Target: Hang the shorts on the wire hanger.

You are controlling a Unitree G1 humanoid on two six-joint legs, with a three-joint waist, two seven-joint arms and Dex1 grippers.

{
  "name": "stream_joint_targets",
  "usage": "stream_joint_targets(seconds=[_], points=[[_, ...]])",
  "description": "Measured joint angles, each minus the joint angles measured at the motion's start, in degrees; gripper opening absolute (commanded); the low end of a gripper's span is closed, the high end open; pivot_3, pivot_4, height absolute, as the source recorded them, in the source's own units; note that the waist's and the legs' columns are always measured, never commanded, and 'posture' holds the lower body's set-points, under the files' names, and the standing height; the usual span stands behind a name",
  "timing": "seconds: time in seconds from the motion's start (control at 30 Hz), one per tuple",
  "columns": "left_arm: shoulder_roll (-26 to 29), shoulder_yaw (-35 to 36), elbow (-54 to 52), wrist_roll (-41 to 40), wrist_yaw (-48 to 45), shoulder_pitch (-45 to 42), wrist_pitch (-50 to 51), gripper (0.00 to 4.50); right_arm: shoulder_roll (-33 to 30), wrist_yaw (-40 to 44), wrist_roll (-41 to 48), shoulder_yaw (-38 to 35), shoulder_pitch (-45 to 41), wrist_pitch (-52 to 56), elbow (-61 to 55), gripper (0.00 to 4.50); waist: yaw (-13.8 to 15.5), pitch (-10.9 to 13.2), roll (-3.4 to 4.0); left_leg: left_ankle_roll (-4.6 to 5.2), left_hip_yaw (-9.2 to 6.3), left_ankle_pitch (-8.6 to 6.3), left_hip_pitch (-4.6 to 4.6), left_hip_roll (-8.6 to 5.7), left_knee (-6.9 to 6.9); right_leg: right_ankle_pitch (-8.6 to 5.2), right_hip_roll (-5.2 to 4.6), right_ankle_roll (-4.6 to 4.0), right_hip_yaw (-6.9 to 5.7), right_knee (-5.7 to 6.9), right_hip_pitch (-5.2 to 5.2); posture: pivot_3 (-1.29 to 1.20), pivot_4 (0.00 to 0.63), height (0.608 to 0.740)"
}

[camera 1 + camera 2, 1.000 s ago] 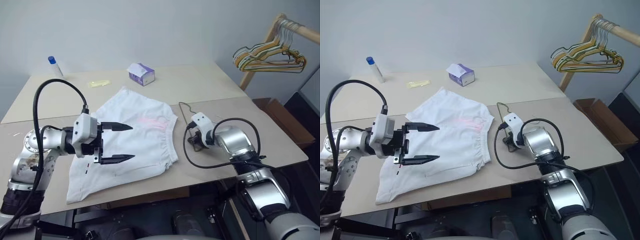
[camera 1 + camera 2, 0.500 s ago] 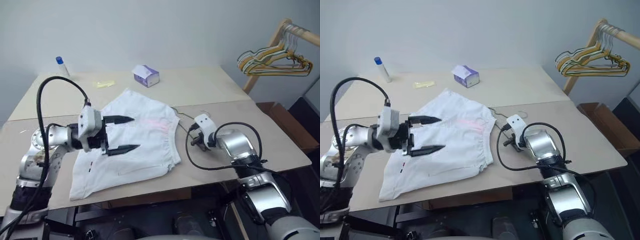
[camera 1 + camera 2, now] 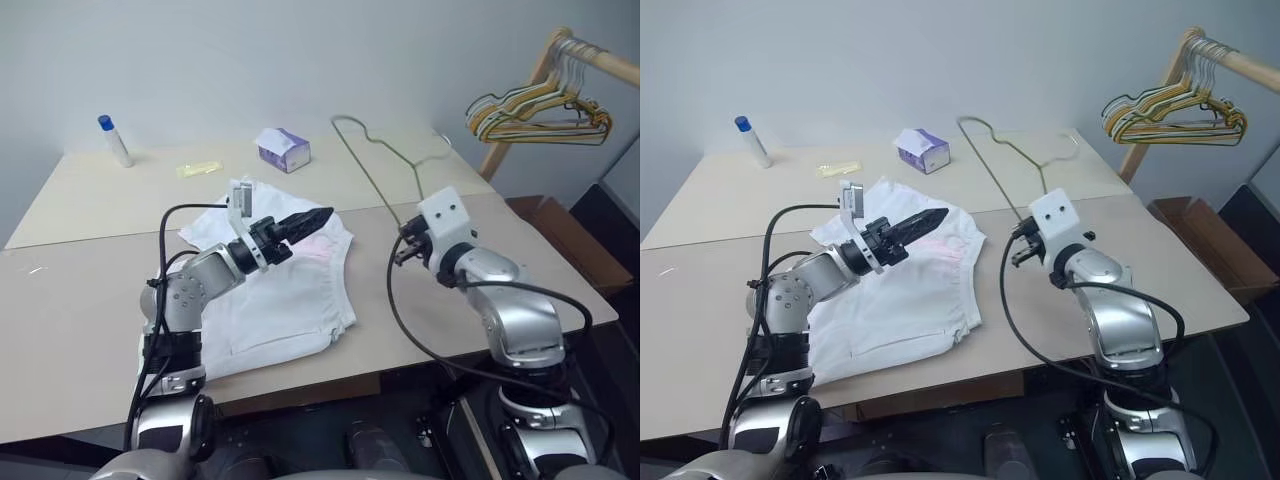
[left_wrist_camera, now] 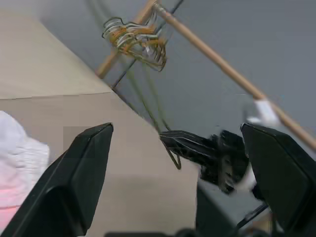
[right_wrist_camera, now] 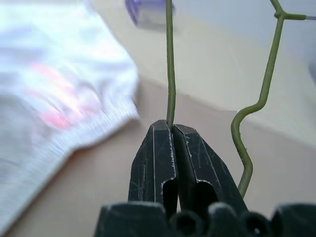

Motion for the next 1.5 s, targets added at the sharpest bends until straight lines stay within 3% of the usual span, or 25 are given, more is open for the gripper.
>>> stream_joint_targets(seconds=[0.3,0.4,0.77,0.97,1.1,1.4,1.5], points=[[-1.88,6.28,3.18,-8.35,4.61,-4.52,0.56,4.5,0.27,1.89,-0.48,6.86,3.96,-11.83,-2.96,0.03,-1.33,0.0,0.0,0.0,-0.07,0.0,0.06,-0.14,0.0,0.01,-0.11,0.03,0.0,-0.13,0.18,-0.2,0.0,0.74],[-2.74,7.53,3.24,-9.9,7.1,-4.53,0.38,3.85,0.25,1.81,-1.08,7.39,3.96,-12.53,-2.96,0.0,-1.31,0.0,0.0,0.0,-0.15,0.0,0.1,-0.14,0.0,0.01,-0.08,0.03,-0.05,-0.25,0.32,-0.2,0.0,0.74],[-3.84,9.25,3.5,-12.47,12.39,-4.52,-0.86,0.17,-1.53,2.4,-4.54,10.62,4.46,-19.36,-2.1,0.0,-1.0,0.01,0.01,0.0,-0.46,0.0,0.09,-0.31,-0.03,0.08,-0.09,0.16,-0.09,-0.67,0.68,-0.19,0.0,0.74],[-3.76,9.05,4.01,-12.42,12.89,-4.52,-1.87,0.04,-1.43,2.03,-5.77,11.06,4.53,-20.79,-1.81,0.0,-0.99,0.01,0.01,0.0,-0.88,0.0,0.09,-0.61,-0.03,0.08,-0.11,0.17,-0.07,-0.67,0.69,-0.18,0.0,0.74],[-3.27,7.02,3.74,-10.15,10.89,-4.28,-3.91,0.0,-1.67,2.07,-7.86,12.1,4.52,-22.73,-1.0,1.16,-0.95,0.01,0.02,0.0,-0.9,0.0,0.08,-0.63,-0.03,0.08,-0.12,0.18,-0.07,-0.68,0.7,-0.18,0.0,0.74],[-0.78,3.14,0.74,-5.56,2.32,-3.08,-9.08,0.0,-2.11,4.18,-7.5,11.53,4.42,-24.74,-0.86,4.31,-0.97,0.02,0.03,0.0,-1.0,0.0,0.1,-0.68,-0.03,0.09,-0.11,0.18,-0.06,-0.68,0.72,-0.18,0.0,0.74],[2.4,2.0,1.1,-2.64,-1.24,-3.07,-11.28,0.0,-1.69,7.75,1.53,5.24,4.14,-19.31,-3.11,4.31,-0.9,0.04,0.04,0.0,-1.04,0.0,0.09,-0.7,-0.04,0.09,-0.11,0.19,-0.07,-0.7,0.72,-0.18,0.0,0.74]])
